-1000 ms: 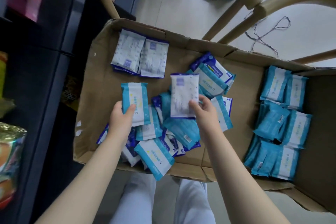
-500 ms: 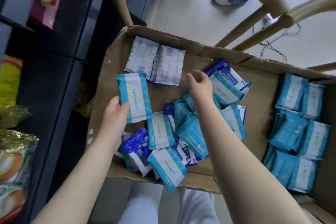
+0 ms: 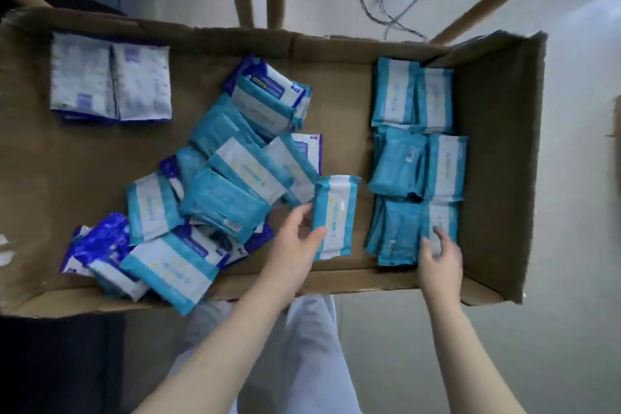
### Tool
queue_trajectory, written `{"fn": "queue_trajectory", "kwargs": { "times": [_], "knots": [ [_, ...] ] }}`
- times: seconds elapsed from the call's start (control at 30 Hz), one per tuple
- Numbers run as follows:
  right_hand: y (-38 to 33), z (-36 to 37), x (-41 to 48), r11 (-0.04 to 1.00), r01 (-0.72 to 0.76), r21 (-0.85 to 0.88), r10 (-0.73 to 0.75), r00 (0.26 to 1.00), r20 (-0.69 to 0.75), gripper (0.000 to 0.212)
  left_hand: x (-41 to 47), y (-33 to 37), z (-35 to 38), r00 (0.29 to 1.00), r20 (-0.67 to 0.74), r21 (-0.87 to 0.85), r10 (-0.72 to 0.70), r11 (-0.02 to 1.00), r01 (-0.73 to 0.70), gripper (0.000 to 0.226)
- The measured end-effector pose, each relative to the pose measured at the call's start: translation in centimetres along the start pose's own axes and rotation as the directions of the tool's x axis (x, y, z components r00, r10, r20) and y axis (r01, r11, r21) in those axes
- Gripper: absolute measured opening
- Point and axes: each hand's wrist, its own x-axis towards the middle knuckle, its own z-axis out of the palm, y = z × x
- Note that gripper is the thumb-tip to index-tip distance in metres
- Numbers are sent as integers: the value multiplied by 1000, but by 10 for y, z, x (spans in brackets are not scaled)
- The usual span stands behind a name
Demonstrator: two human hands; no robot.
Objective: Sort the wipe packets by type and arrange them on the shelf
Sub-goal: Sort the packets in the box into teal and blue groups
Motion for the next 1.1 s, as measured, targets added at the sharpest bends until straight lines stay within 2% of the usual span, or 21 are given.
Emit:
{"fn": "queue_trajectory", "kwargs": {
  "times": [0.07, 0.13, 0.23, 0.33, 0.5, 0.6, 0.67, 0.73, 0.8, 0.83, 0.9, 0.97, 1.03, 1.1],
  "knots": [
    [17, -8, 12, 1000, -8, -22, 11, 992, 128, 48, 8, -20, 46, 1000, 11, 82, -23, 996, 22, 32],
    [24, -12, 21, 1000, -26, 12, 23, 981, 194, 50, 18, -36, 80, 998, 31, 106, -61, 993, 58, 31],
    [27, -14, 33, 995, -90, 53, 74, 967, 245, 51, 33, -53, 118, 993, 12, 133, -115, 985, 112, 29],
    [31, -17, 38, 992, -104, 68, 81, 955, 284, 52, 45, -66, 139, 989, -69, 233, -128, 962, 141, 29],
    [30, -20, 38, 987, -124, 102, 92, 958, 273, 52, 50, -62, 136, 997, -70, 442, -38, 895, 65, 40],
    [11, -13, 21, 997, 64, 33, -67, 989, 128, 50, 37, -33, 103, 992, -116, 385, 44, 923, 4, 41],
    [-17, 1, 5, 970, 236, 58, -241, 965, 104, 46, 26, -9, 60, 956, -196, 403, 218, 907, -124, 34],
    [-50, 24, -11, 929, 354, 112, -369, 913, 176, 47, 19, 9, 7, 856, -312, 521, 412, 828, -208, 32],
    [-82, 50, -24, 885, 451, 113, -464, 846, 263, 50, 20, 17, -44, 763, -455, 621, 458, 778, -97, 36],
    [-96, 62, -29, 865, 492, 97, -497, 816, 294, 52, 23, 17, -67, 741, -544, 611, 394, 791, 27, 44],
    [-120, 87, -35, 841, 535, 74, -525, 776, 350, 56, 29, 16, -99, 714, -688, 471, 130, 828, 303, 69],
    [-139, 108, -37, 859, 507, 68, -488, 772, 408, 61, 31, 13, -111, 680, -727, 336, -94, 816, 471, 91],
    [-151, 123, -35, 891, 452, 44, -426, 796, 429, 64, 32, 10, -111, 667, -731, 294, -143, 817, 496, 94],
    [-158, 130, -32, 913, 409, 12, -380, 836, 396, 61, 35, 7, -109, 670, -734, 283, -112, 846, 451, 81]
  ]
}}
